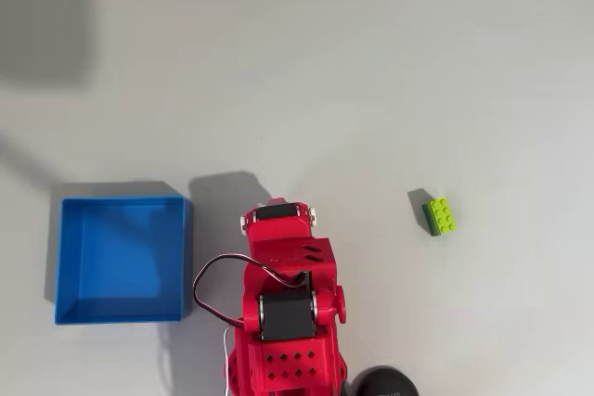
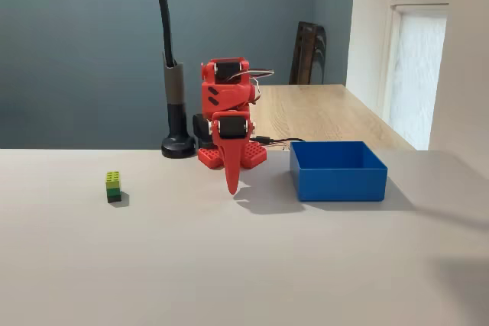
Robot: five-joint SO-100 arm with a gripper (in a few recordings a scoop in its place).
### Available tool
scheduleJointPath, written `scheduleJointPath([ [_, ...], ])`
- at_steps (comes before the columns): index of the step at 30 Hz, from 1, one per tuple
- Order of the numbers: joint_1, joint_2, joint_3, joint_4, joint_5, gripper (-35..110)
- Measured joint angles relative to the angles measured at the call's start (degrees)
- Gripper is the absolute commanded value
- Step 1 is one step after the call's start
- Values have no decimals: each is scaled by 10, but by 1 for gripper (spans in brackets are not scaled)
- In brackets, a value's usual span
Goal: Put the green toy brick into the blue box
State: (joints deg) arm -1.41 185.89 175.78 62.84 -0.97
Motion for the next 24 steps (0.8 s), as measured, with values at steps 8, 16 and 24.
scheduleJointPath([
  [8,0,0,0,-18,3,0],
  [16,0,0,-29,-19,15,0],
  [24,19,-97,-138,-17,34,0],
])
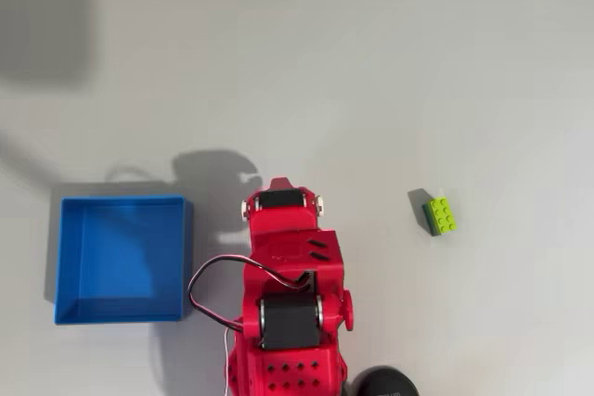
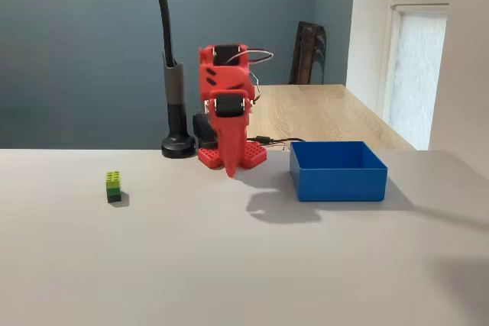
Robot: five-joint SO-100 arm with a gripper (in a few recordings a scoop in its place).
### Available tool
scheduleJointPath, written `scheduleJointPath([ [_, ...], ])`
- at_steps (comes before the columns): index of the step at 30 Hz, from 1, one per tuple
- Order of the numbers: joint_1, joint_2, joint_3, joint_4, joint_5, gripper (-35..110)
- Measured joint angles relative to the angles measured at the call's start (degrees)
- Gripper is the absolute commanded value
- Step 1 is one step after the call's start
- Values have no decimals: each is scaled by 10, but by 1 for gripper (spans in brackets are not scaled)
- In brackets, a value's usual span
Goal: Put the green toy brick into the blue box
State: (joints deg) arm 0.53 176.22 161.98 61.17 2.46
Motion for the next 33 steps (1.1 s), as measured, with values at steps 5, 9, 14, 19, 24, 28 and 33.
scheduleJointPath([
  [5,31,-116,-100,44,39,0],
  [9,56,-207,-198,119,83,0],
  [14,96,-310,-320,215,136,0],
  [19,153,-397,-422,281,163,0],
  [24,216,-473,-496,294,189,0],
  [28,267,-519,-545,294,197,0],
  [33,339,-572,-596,294,180,0],
])
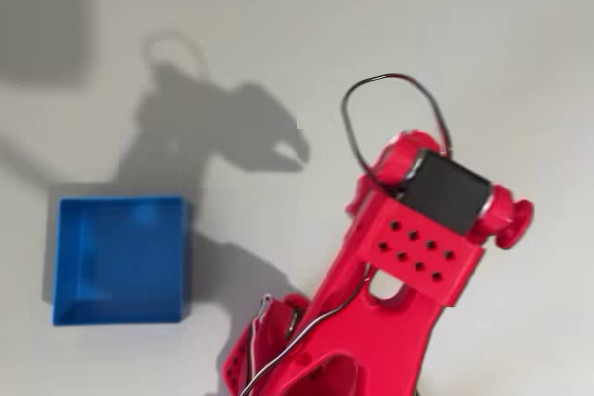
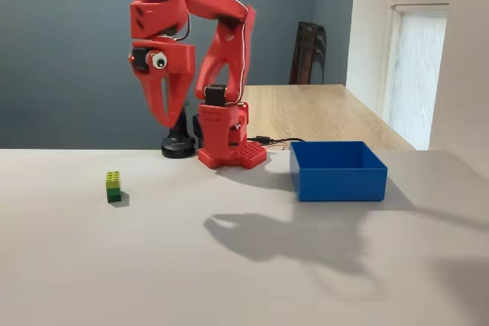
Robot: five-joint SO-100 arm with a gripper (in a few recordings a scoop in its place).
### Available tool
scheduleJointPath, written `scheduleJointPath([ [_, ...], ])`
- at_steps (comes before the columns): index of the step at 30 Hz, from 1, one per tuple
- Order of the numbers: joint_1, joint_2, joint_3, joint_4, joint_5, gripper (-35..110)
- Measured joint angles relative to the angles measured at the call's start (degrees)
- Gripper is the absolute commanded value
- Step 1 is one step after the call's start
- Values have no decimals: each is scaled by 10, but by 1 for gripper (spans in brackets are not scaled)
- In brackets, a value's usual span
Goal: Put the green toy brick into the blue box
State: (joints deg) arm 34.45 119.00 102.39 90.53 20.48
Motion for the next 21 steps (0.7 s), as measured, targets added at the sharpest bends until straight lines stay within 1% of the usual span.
scheduleJointPath([
  [2,29,-19,-12,-14,-14,2],
  [6,93,-49,-18,-63,-46,20],
  [8,106,-63,-18,-79,-65,24],
  [14,161,-110,-18,-136,-99,24],
  [21,172,-157,2,-195,-102,20],
])
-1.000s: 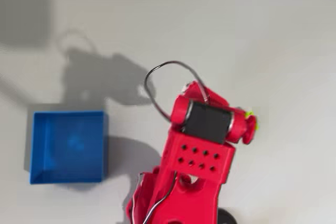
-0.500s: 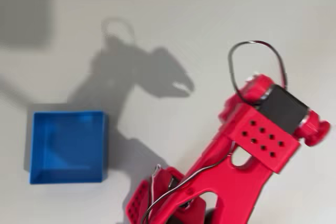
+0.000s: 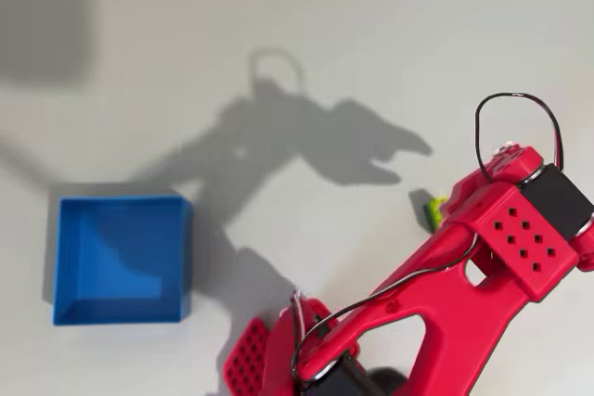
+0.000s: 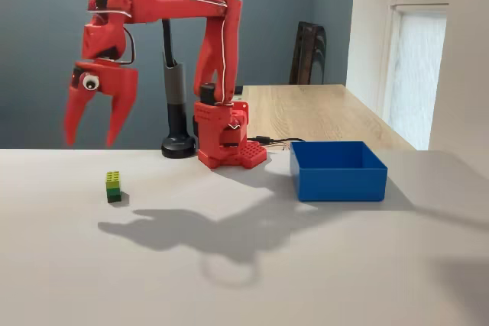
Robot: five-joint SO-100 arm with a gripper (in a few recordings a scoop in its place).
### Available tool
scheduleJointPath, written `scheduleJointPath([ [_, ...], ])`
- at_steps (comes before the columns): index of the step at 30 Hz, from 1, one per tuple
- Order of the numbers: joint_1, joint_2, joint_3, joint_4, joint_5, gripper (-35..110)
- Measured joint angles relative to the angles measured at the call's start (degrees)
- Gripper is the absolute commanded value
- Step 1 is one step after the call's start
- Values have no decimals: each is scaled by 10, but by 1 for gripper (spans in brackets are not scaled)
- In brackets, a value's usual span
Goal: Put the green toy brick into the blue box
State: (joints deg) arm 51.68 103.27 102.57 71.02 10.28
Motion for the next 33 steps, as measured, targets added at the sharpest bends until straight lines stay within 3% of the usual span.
scheduleJointPath([
  [33,-26,-112,50,-49,20,13],
])
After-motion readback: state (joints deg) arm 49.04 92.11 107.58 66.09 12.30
